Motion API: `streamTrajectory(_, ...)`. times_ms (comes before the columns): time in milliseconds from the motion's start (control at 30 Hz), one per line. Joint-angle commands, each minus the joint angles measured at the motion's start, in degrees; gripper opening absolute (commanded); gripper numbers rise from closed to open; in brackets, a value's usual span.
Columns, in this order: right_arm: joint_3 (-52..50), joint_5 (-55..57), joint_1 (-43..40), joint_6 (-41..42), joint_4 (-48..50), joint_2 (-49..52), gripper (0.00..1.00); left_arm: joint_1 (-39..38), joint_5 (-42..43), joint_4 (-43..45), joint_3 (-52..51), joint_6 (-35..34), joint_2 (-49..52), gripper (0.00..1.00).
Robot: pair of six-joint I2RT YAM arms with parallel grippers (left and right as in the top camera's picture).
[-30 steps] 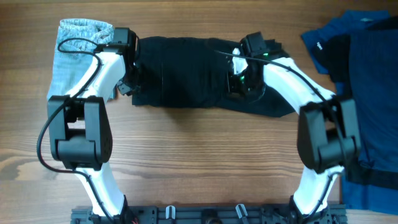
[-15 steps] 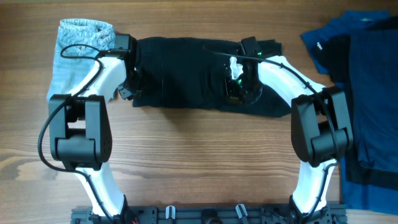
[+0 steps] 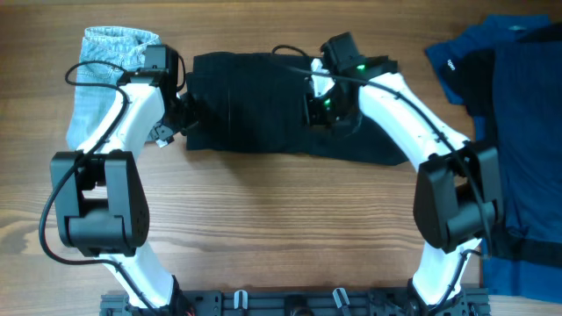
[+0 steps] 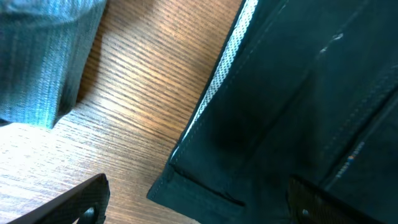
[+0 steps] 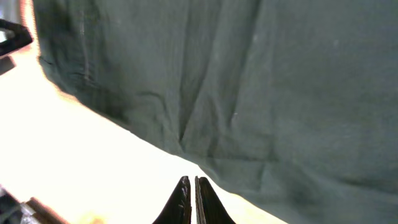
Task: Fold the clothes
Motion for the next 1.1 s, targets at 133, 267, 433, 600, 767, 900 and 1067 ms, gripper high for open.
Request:
streamTrajectory(133, -4.2, 12.2, 3.3, 6.4, 4.2, -0.3, 0.04, 0.0, 4.0, 6.3, -5.1, 4.5, 2.8, 0.96)
streamTrajectory(267, -4.9, 13.7, 3.2, 7.3, 6.5, 0.5, 0.04, 0.0, 4.0, 7.1, -5.5, 4.4, 3.2, 0.97)
streamTrajectory(433, -4.9, 13.6, 3.2, 8.5, 9.2, 3.6, 0.04, 0.0, 4.0, 6.8, -5.5, 4.4, 3.2, 0.97)
streamTrajectory(600, -4.9, 13.5, 3.2, 9.0, 10.0, 6.1, 0.04, 0.0, 4.0, 5.0, -5.5, 4.4, 3.2, 0.89)
streamTrajectory(767, -4.9, 13.2, 3.2, 9.9, 8.4, 6.5, 0.04, 0.0, 4.0, 3.6, -5.5, 4.4, 3.2, 0.55)
streamTrajectory(900, -4.9, 13.2, 3.2, 9.9, 8.3, 6.5, 0.04, 0.0, 4.0, 3.6, -5.5, 4.4, 3.2, 0.50)
streamTrajectory(1067, -4.9, 13.2, 3.2, 9.8, 8.3, 6.8, 0.04, 0.0, 4.0, 3.6, -5.5, 4.4, 3.2, 0.66)
